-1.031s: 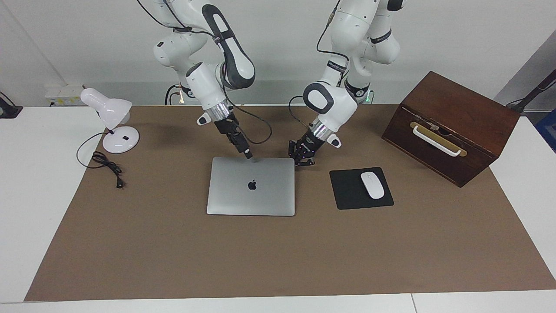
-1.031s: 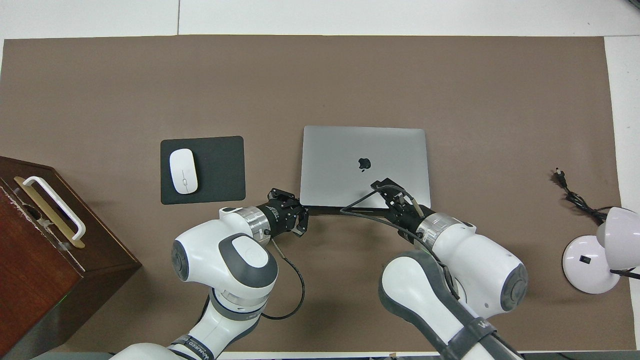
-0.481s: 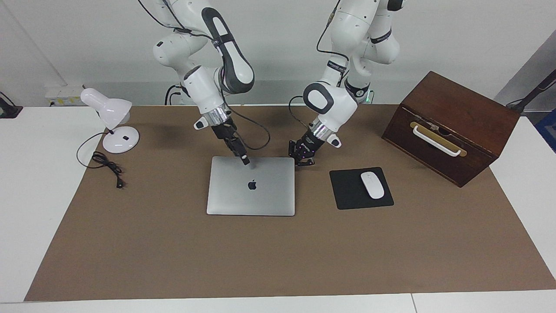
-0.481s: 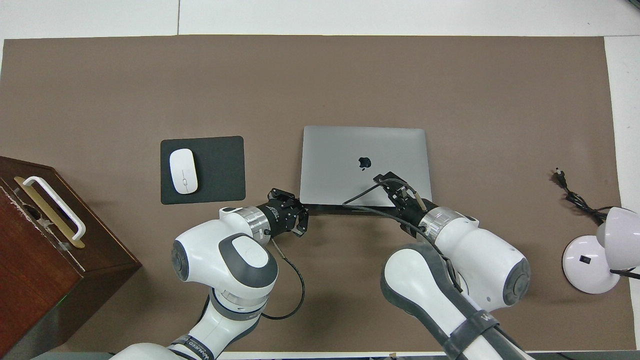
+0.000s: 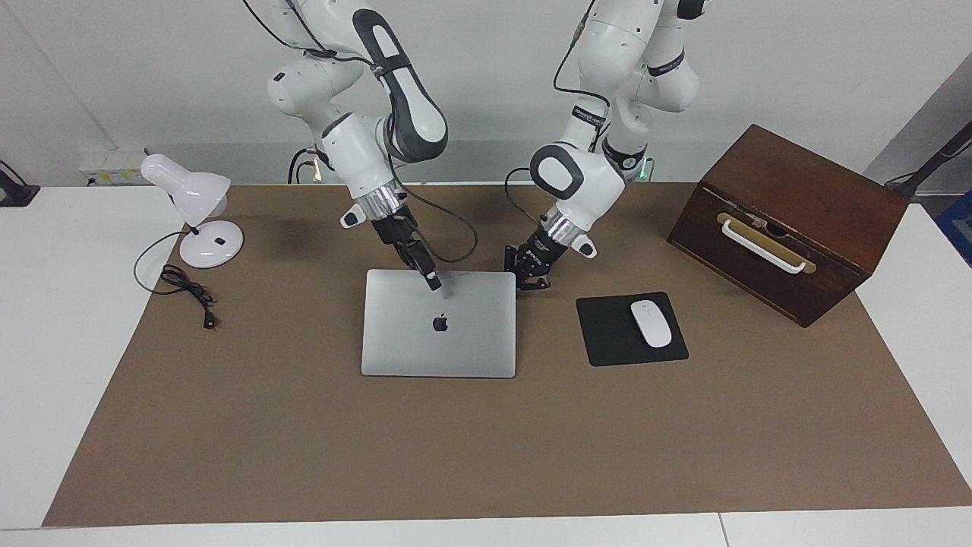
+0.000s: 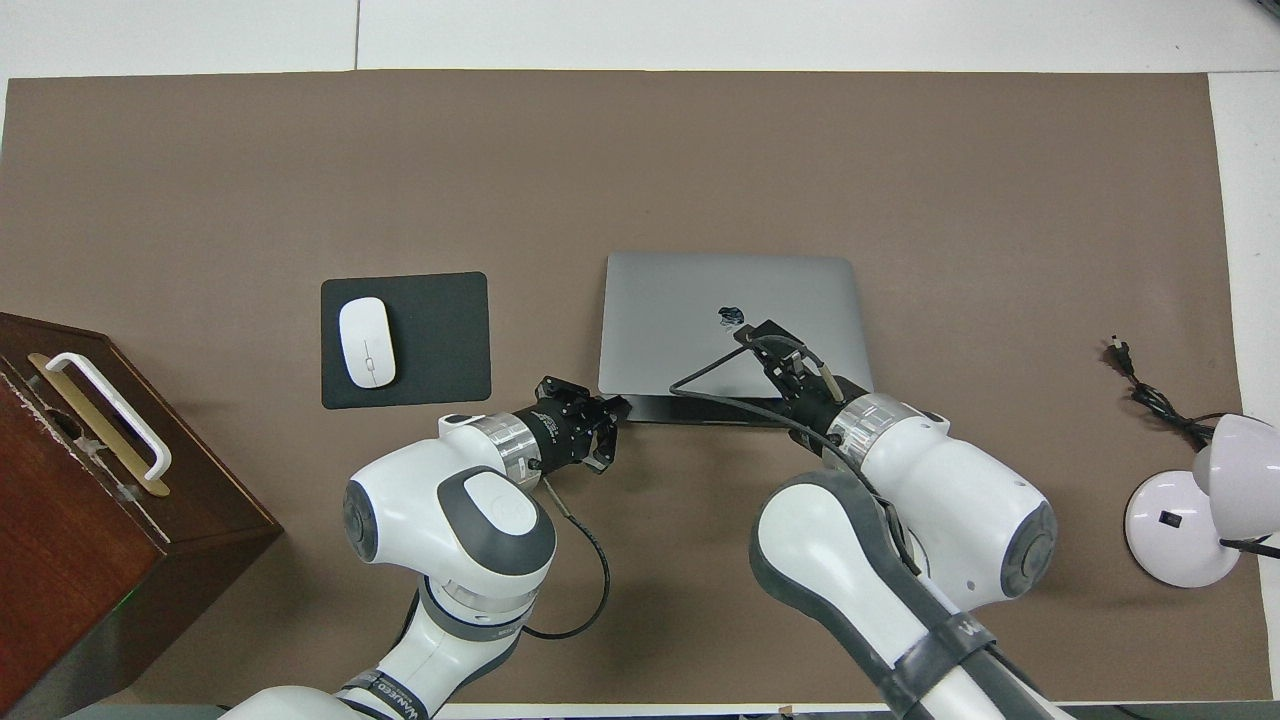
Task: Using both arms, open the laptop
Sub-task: 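Lift the laptop lid upward with the right gripper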
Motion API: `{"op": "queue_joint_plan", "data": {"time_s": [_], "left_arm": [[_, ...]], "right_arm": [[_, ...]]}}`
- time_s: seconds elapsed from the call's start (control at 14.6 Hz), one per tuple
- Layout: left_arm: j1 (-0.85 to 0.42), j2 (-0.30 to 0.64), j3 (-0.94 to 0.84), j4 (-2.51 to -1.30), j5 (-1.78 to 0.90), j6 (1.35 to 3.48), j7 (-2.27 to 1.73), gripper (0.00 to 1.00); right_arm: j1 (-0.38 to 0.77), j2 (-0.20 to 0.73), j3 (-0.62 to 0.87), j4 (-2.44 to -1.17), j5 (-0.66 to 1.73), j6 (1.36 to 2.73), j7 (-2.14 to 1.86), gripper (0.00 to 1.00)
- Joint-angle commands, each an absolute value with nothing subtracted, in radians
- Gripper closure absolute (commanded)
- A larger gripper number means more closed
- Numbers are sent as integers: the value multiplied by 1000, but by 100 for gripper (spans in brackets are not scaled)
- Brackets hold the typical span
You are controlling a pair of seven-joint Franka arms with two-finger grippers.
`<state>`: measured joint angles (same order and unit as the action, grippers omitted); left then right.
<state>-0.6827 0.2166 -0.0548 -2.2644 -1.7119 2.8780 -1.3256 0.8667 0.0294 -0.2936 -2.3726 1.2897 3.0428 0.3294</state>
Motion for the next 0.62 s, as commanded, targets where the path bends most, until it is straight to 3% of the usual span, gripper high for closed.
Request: {"op": "queue_joint_plan", "data": {"time_s": [0.0,0.55], "left_arm": [[-701,268,-43,-2244,-1738,2902,-1296,100],[-701,268,-43,-2244,-1738,2902,-1296,100]], "right_arm": [[850,78,-288,-2292,1316,3030,296,0],[842,135,-290,-2146,1316,3031,293,0]]}}
